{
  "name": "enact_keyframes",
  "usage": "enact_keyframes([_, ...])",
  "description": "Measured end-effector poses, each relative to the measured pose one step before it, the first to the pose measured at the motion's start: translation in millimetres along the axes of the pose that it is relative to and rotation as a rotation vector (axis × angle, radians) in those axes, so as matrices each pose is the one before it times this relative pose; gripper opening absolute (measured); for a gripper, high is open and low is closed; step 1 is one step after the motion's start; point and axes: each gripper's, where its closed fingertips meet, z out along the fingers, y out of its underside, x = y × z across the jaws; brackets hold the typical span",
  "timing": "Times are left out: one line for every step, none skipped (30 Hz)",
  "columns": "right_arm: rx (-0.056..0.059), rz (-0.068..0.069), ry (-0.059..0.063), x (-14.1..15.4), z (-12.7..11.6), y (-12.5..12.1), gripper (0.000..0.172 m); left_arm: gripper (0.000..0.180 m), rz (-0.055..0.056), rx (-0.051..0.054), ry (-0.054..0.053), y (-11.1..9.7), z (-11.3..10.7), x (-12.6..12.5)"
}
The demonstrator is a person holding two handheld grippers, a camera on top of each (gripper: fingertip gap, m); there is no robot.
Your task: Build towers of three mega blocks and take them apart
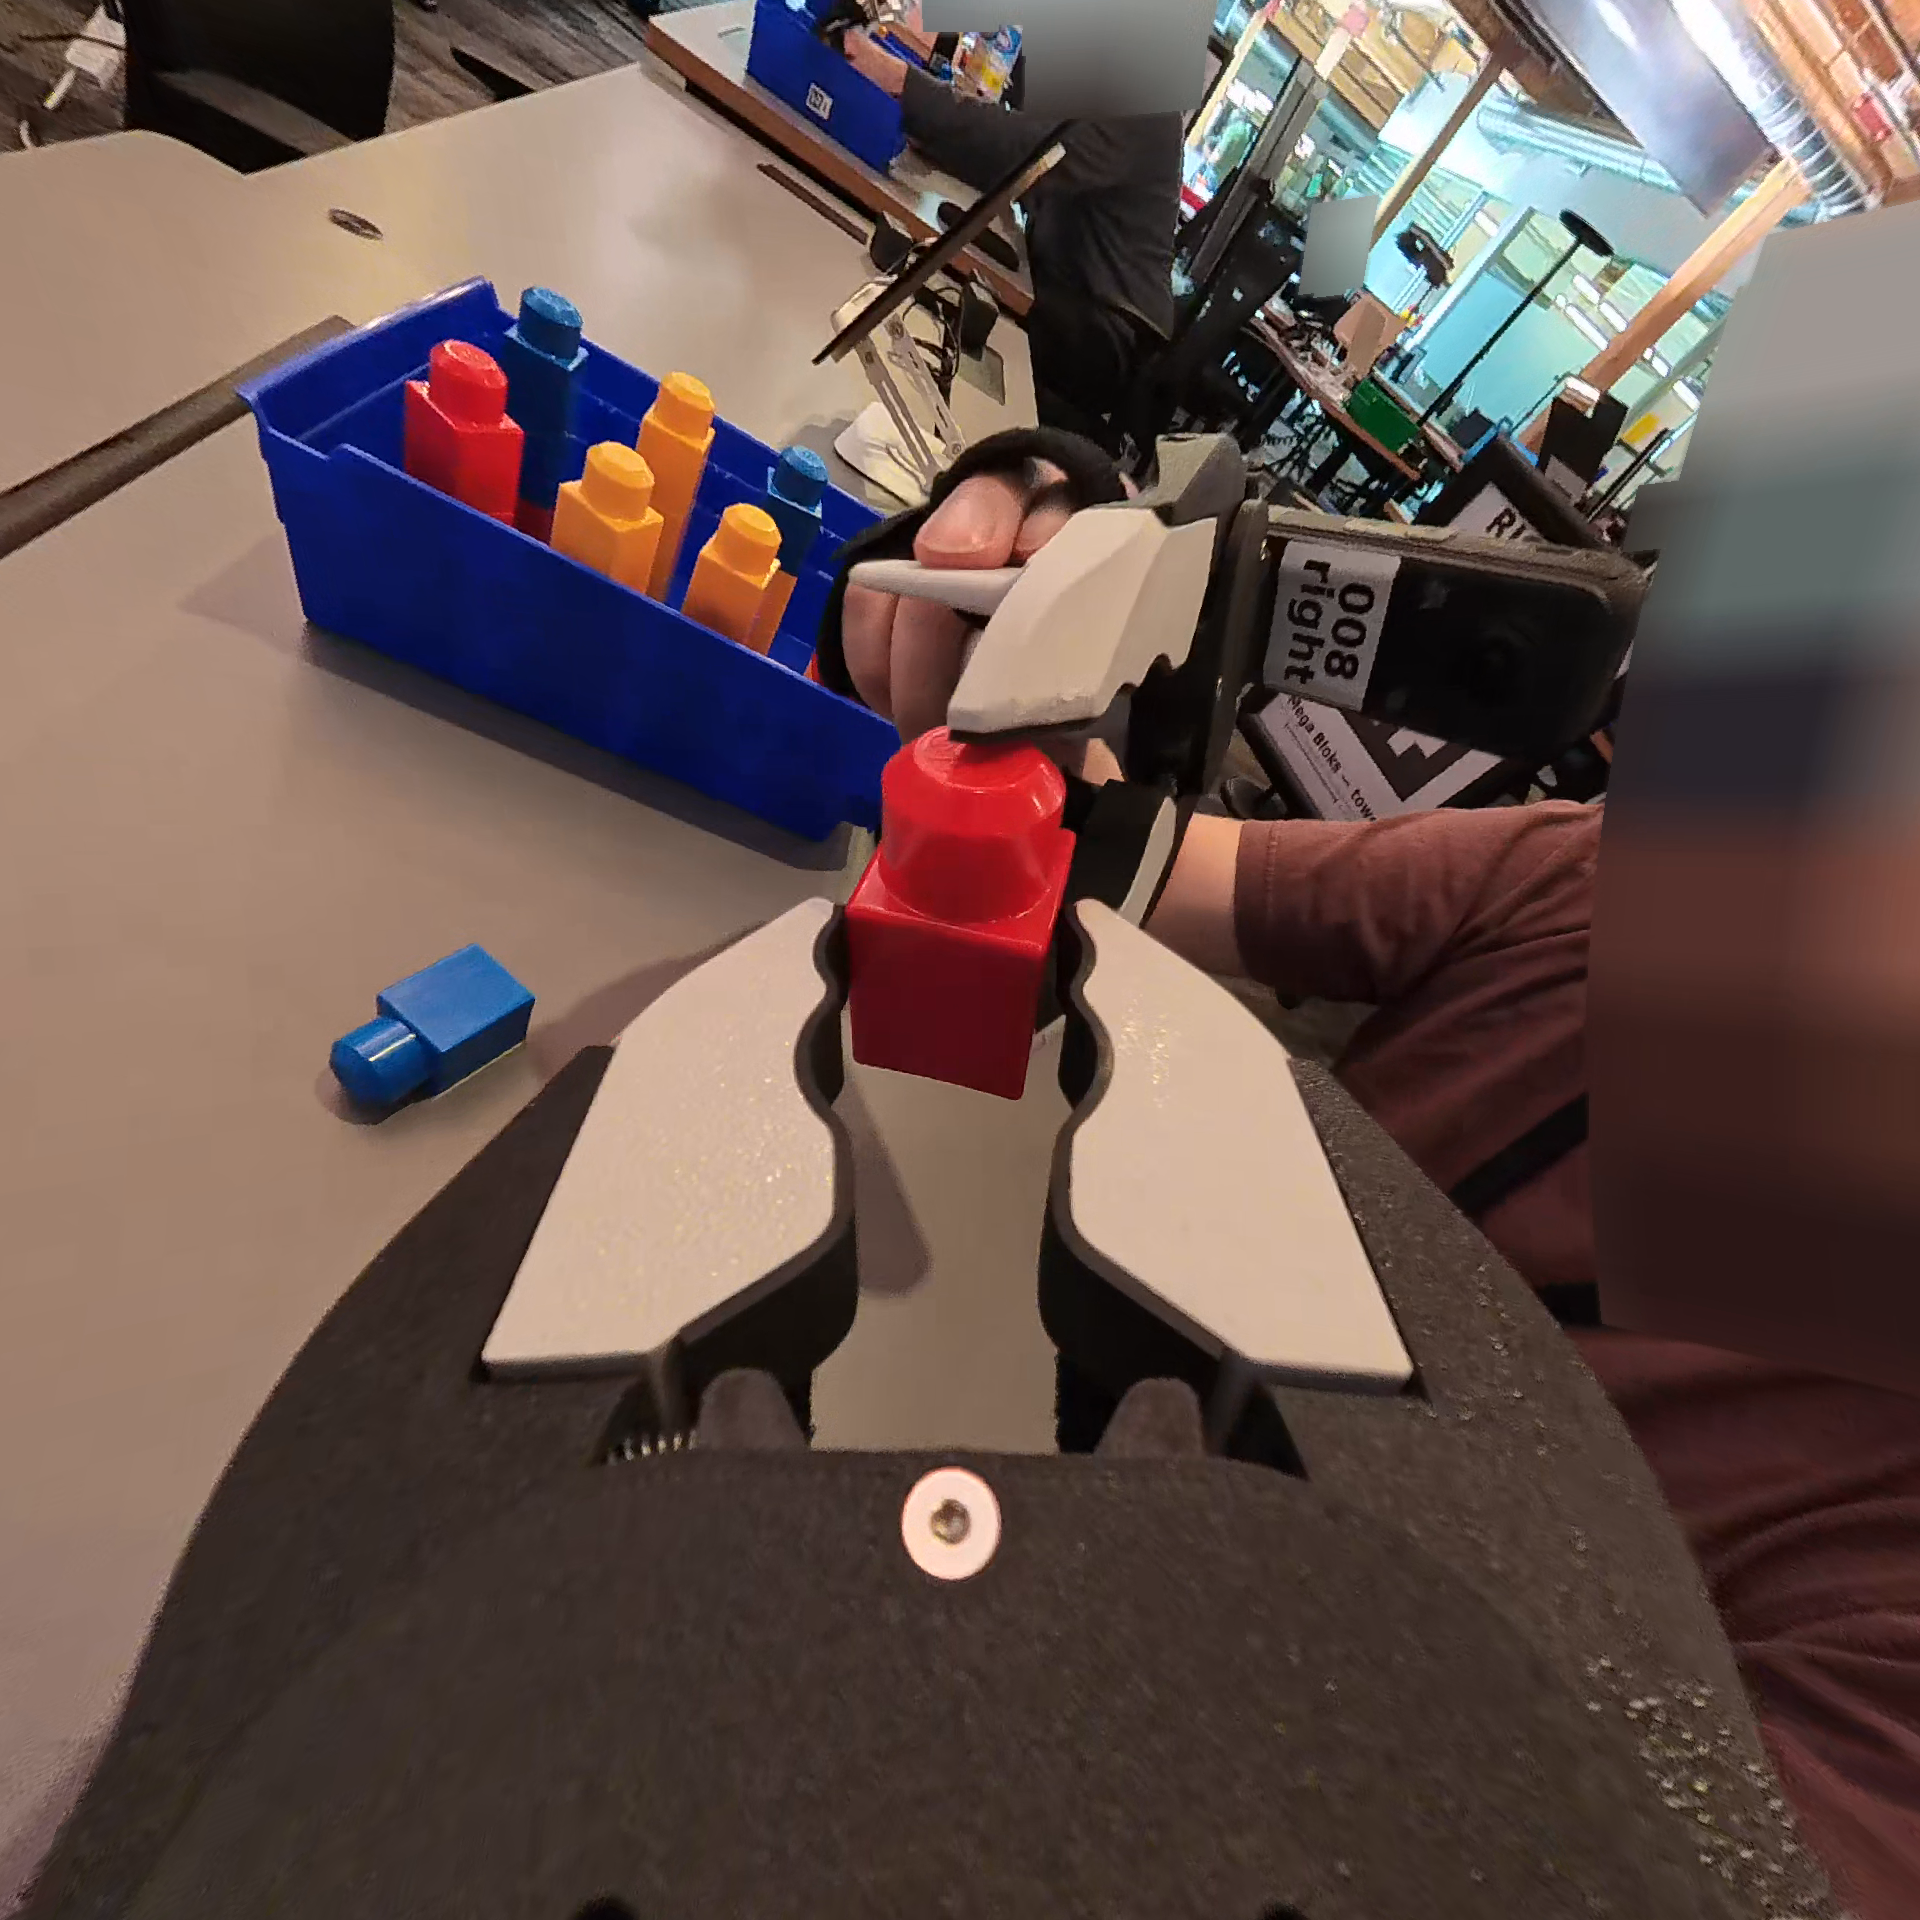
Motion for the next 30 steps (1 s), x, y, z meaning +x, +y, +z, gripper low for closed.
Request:
enact_keyframes([0.0019, -0.0051, -0.0032, -0.93, -0.37, -1.11, 0.067, 0.038, 0.0063, -0.006, 0.006, 1.54, -0.05, 1.04])
enact_keyframes([0.007, -0.0008, 0.0015, -0.12, -0.41, -1.88, 0.067, 0.038, 0.0058, 0.0042, 0.0098, 0.01, -0.32, 1.68])
enact_keyframes([0.0103, 0.0007, 0.0022, 0.08, -0.61, -2.46, 0.066, 0.037, 0.0061, 0.0072, 0.0139, -0.22, -0.59, 2.23])
enact_keyframes([0.0111, -0.0001, 0.0039, 0.35, -0.61, -2.41, 0.066, 0.038, 0.0058, 0.0069, 0.0235, -0.1, -0.8, 3.36])
enact_keyframes([0.0091, -0.0021, 0.0106, 1.17, -0.7, -1.93, 0.066, 0.038, -0.0017, 0.0089, 0.0218, -0.59, -0.51, 3.01])
enact_keyframes([0.009, -0.0046, 0.0137, 1.57, -0.68, -1.68, 0.066, 0.04, 0.0039, 0.0151, 0.0222, -1.17, -0.25, 2.8])
enact_keyframes([0.01, -0.0041, 0.0112, 1.14, -0.6, -1.76, 0.066, 0.041, 0.007, 0.013, 0.0164, -0.48, 0.62, 1.8])
enact_keyframes([0.0083, -0.0021, 0.008, 0.68, -0.38, -1.46, 0.066, 0.041, 0.0034, 0.0032, 0.005, 0.77, 1.59, -0.09])
enact_keyframes([0.0039, -0.0008, 0.002, -0.06, -0.05, -0.9, 0.066, 0.041, 0.0008, -0.0035, -0.0004, 1.78, 2.47, -1.34])
enact_keyframes([-0.0008, -0.0014, -0.0001, -0.66, 0.32, -0.14, 0.066, 0.042, -0.0027, -0.0079, 0.0032, 2.26, 2.97, -1.1])
enact_keyframes([-0.0033, -0.0048, 0.0023, -0.5, 0.46, 0.48, 0.066, 0.042, -0.0042, -0.0004, 0.0098, 0.95, 2.95, -0.05])
enact_keyframes([-0.0051, -0.0066, 0.0049, -0.22, 0.42, 0.8, 0.066, 0.041, -0.0011, 0.0097, 0.0146, -0.59, 2.35, 0.89])
enact_keyframes([-0.0053, -0.0064, 0.0095, 0.57, 0.25, 0.97, 0.066, 0.037, 0.0015, 0.0128, 0.0083, -1.06, 1.43, -0.21])
enact_keyframes([-0.003, -0.0022, 0.0083, 0.88, 0.02, 0.78, 0.066, 0.037, 0.0056, 0.0139, 0.0012, -1.51, 0.32, -0.92])
enact_keyframes([-0.002, 0.0053, 0.0006, 0.3, 0.13, 0.66, 0.066, 0.037, 0.0088, 0.01, -0.0007, -0.74, -0.02, -0.72])
enact_keyframes([0.0014, 0.007, -0.0018, 0.15, 0.01, 0.27, 0.066, 0.037, 0.0015, 0.0056, 0.0007, -0.11, 0.08, -0.43])
enact_keyframes([0.0077, 0.0088, 0.0003, 0.41, -0.15, -0.56, 0.066, 0.037, -0.0057, 0.0043, 0.006, -0.43, 0.12, 0.56])
enact_keyframes([0.0087, 0.0167, -0.0019, 0.64, -0.24, -0.74, 0.066, 0.037, -0.0038, 0.0044, 0.0036, -0.86, 0.07, 0.8])
enact_keyframes([0.0079, 0.0214, -0.0048, 1.02, -0.59, -0.85, 0.066, 0.036, 0.0014, 0.0026, -0.001, -0.97, 0.12, 0.7])
enact_keyframes([0.0116, 0.0255, -0.0087, 1.15, -1.37, -1.52, 0.067, 0.036, 0.0061, 0.0026, -0.0053, -2.02, -0.52, 0.89])
enact_keyframes([0.0126, 0.0365, -0.0161, 1.35, -2.23, -1.88, 0.07, 0.036, 0.0142, 0.0092, -0.009, -4.01, -1.91, 1.35])
enact_keyframes([0.0028, 0.0516, -0.0259, 1.61, -2.72, -0.97, 0.073, 0.036, 0.0198, 0.0112, -0.0107, -5.61, -3.64, 1.76])
enact_keyframes([-0.0139, 0.072, -0.0537, -0.74, -3.1, 0.07, 0.076, 0.036, 0.0256, 0.0184, -0.0229, -7.86, -5.22, 0.75])
enact_keyframes([-0.0329, 0.0951, -0.082, -4.17, -3.72, 1.59, 0.077, 0.036, 0.0352, 0.0204, -0.0348, -9.32, -6.29, -0.57])
enact_keyframes([-0.049, 0.1054, -0.0686, -3.09, -3.75, 4.45, 0.074, 0.036, 0.0426, 0.012, -0.0465, -8.94, -6.71, -2.14])
enact_keyframes([-0.0565, 0.0918, -0.0459, -1.5, -2.86, 7.58, 0.073, 0.036, 0.0449, 0.0106, -0.0508, -9.15, -6.71, -3.16])
enact_keyframes([-0.059, 0.0593, -0.039, -1.82, -1.3, 10.56, 0.073, 0.036, 0.0489, 0.0226, -0.0366, -10.4, -6.38, -1.61])
enact_keyframes([-0.0734, 0.0294, -0.0308, -1.47, 1.12, 15.08, 0.069, 0.036, 0.0361, 0.0256, -0.0203, -10.0, -5.3, 0.39])
enact_keyframes([-0.1015, 0.0208, -0.0358, -2.33, 3.98, 20.62, 0.065, 0.036, 0.0192, 0.0231, -0.0164, -8.76, -4.98, 0.34])
enact_keyframes([-0.1155, 0.0275, -0.0434, -3.14, 7.46, 23.16, 0.061, 0.036, 0.0191, 0.0269, -0.0191, -7.17, -5.3, 0.0])
